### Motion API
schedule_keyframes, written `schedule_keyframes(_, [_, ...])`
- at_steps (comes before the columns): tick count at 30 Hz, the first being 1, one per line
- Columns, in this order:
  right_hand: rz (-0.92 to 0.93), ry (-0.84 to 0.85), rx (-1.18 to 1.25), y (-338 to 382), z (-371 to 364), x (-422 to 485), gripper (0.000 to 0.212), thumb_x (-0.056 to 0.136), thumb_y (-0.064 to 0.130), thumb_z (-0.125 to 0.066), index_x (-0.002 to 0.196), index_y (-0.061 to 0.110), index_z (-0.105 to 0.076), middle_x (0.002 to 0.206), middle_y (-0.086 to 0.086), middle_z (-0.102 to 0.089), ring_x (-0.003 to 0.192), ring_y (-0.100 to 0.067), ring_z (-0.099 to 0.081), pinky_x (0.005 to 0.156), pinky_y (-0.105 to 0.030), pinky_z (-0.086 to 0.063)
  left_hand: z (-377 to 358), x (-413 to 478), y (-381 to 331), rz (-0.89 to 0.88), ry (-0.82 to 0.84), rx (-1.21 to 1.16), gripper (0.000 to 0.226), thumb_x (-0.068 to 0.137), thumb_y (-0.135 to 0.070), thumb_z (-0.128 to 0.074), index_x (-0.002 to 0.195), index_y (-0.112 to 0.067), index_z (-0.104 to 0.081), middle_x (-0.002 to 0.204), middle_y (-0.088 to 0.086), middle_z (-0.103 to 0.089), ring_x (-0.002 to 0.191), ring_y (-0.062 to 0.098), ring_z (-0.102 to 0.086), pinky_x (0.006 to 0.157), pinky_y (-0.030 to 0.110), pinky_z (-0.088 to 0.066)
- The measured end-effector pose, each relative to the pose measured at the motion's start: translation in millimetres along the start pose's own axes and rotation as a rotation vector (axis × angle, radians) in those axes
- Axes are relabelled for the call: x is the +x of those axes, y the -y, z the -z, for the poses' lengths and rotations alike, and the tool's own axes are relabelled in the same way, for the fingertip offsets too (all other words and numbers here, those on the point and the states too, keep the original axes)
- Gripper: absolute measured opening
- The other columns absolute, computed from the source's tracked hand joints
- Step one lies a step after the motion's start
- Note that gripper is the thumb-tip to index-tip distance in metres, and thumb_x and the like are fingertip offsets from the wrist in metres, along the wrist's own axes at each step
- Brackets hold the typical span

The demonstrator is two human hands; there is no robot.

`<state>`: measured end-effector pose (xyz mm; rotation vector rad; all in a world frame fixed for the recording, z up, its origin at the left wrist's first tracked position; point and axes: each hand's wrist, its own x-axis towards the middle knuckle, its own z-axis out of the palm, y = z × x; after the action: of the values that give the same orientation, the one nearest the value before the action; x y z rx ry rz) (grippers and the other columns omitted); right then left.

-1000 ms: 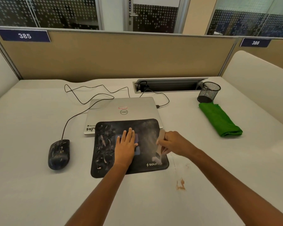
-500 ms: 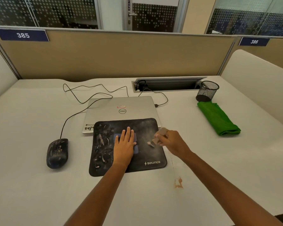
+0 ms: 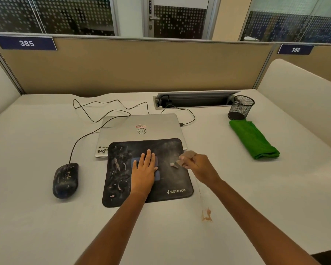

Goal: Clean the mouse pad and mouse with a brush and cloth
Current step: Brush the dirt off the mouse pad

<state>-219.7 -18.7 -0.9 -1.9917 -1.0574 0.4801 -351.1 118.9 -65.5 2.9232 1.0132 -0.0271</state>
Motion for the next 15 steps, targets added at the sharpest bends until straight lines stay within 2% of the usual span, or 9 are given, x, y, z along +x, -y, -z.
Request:
schedule_keyframes(3, [-0.073, 0.052, -0.031, -7.2, 13.7, -10.4, 0.031, 0.095, 0.02, -0.047, 0.093, -0.004, -0.067, 0.087, -0.022, -0.07, 0.08, -0.032, -0.068, 0.078, -0.042, -0.055, -0.9, 0.2, -0.5, 0.003, 0.002, -0.004, 0.054, 0.103, -0.029, -0.019, 0.149, -0.012, 0.003, 0.159, 0.008, 0.008, 0.147, 0.026, 0.001, 0.119, 0.042, -0.011])
schedule_keyframes(7, [-0.151, 0.157, -0.013, -3.5, 36.9, -6.6, 0.024, 0.092, 0.014, -0.049, 0.09, 0.002, -0.069, 0.082, -0.017, -0.07, 0.06, -0.013, -0.067, 0.064, -0.022, -0.057, -1.3, 0.8, -1.1, 0.011, 0.004, -0.005, 0.054, 0.103, -0.029, -0.019, 0.149, -0.012, 0.004, 0.159, 0.008, 0.008, 0.147, 0.026, 0.002, 0.119, 0.042, -0.009])
schedule_keyframes(8, [-0.141, 0.121, 0.021, -2.1, 39.8, -1.9, 0.023, 0.092, 0.013, -0.049, 0.092, 0.002, -0.069, 0.082, -0.017, -0.069, 0.061, -0.013, -0.067, 0.065, -0.022, -0.057, -1.2, 0.7, -1.3, 0.011, 0.004, -0.002, 0.054, 0.103, -0.029, -0.019, 0.149, -0.012, 0.004, 0.159, 0.008, 0.008, 0.147, 0.026, 0.002, 0.119, 0.042, -0.01])
schedule_keyframes(11, [-0.029, -0.081, 0.096, -0.2, 34.5, 13.6, 0.021, 0.093, 0.012, -0.05, 0.101, 0.0, -0.066, 0.088, -0.014, -0.067, 0.081, -0.025, -0.066, 0.081, -0.035, -0.055, -0.5, 0.4, -1.6, 0.012, 0.0, 0.001, 0.054, 0.103, -0.029, -0.02, 0.149, -0.012, 0.002, 0.159, 0.008, 0.007, 0.147, 0.026, 0.0, 0.119, 0.042, -0.012])
schedule_keyframes(13, [0.057, -0.169, 0.063, 1.1, 23.7, 19.9, 0.022, 0.093, 0.01, -0.051, 0.105, -0.002, -0.065, 0.098, -0.016, -0.068, 0.091, -0.028, -0.065, 0.085, -0.031, -0.052, 0.3, 0.3, -1.5, 0.009, 0.003, 0.003, 0.054, 0.103, -0.029, -0.021, 0.149, -0.012, 0.002, 0.159, 0.008, 0.007, 0.147, 0.026, 0.0, 0.119, 0.042, -0.011])
schedule_keyframes(15, [0.146, -0.179, 0.032, 0.1, 14.3, 20.8, 0.021, 0.091, 0.006, -0.053, 0.105, -0.003, -0.065, 0.106, -0.018, -0.068, 0.097, -0.028, -0.064, 0.085, -0.023, -0.049, 0.8, 0.2, -1.2, 0.006, 0.007, 0.007, 0.055, 0.103, -0.029, -0.02, 0.149, -0.012, 0.003, 0.159, 0.007, 0.008, 0.147, 0.026, 0.001, 0.119, 0.042, -0.011])
